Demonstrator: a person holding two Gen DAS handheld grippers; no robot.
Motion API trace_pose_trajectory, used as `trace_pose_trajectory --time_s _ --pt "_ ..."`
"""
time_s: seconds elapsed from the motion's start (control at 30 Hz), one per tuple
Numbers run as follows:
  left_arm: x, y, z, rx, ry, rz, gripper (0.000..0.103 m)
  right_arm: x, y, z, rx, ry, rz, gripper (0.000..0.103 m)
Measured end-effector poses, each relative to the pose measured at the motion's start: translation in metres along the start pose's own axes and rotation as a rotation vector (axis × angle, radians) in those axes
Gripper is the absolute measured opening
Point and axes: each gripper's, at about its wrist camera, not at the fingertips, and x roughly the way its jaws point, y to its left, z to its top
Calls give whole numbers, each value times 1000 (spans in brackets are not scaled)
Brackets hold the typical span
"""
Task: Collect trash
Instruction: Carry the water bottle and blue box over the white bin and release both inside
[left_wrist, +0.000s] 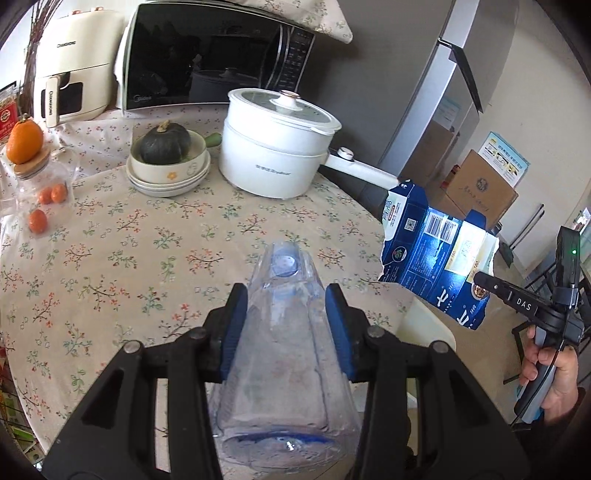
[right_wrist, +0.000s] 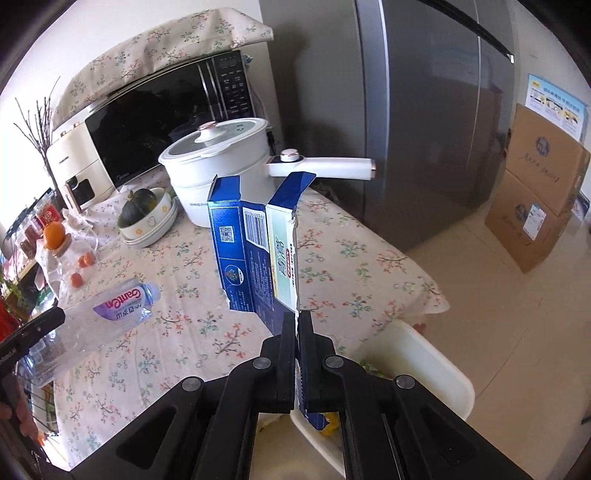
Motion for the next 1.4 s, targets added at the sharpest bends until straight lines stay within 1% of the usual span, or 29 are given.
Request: trace_pose_trajectory --time_s 0.13,0.2,0.4,0.57,0.7,0.87,1.0,1.07,1.13,1.2,1.23,1.3,1.37,1.4 --pt "12 -33 -4 48 18 -45 45 -12 -40 -10 46 9 -51 2" --pt "19 -48 -6 69 33 -69 45 -17 -60 -17 61 24 -92 2" --pt "36 -88 -16 114 78 -140 45 -30 -106 -39 87 53 -174 2" --pt "54 -125 -31 162 123 -201 45 -31 -129 -59 85 98 -204 2" --pt "72 -156 -47 216 171 -232 45 -32 -138 -71 81 124 -215 2" --pt "97 -187 -67 279 215 -247 45 -29 -146 -80 79 147 -225 2" --pt "117 -200 -78 311 240 -245 45 -24 -153 -86 80 172 -237 2" --pt "125 -203 -81 334 229 -235 46 -22 -157 -88 82 180 -242 2" --pt "132 -205 -82 363 213 -242 46 -21 -160 -90 84 187 -246 2" --pt "139 -206 -82 377 213 -237 47 -21 -161 -91 85 194 -251 2" --pt "141 -206 -81 376 211 -234 48 -20 -162 -92 85 197 -252 2" --pt "140 -204 -81 373 205 -232 58 -20 -163 -92 86 199 -253 2" --pt "138 -202 -78 377 190 -219 63 -19 -163 -92 84 201 -253 2" --pt "136 -200 -76 378 185 -211 63 -18 -162 -91 83 203 -252 2"
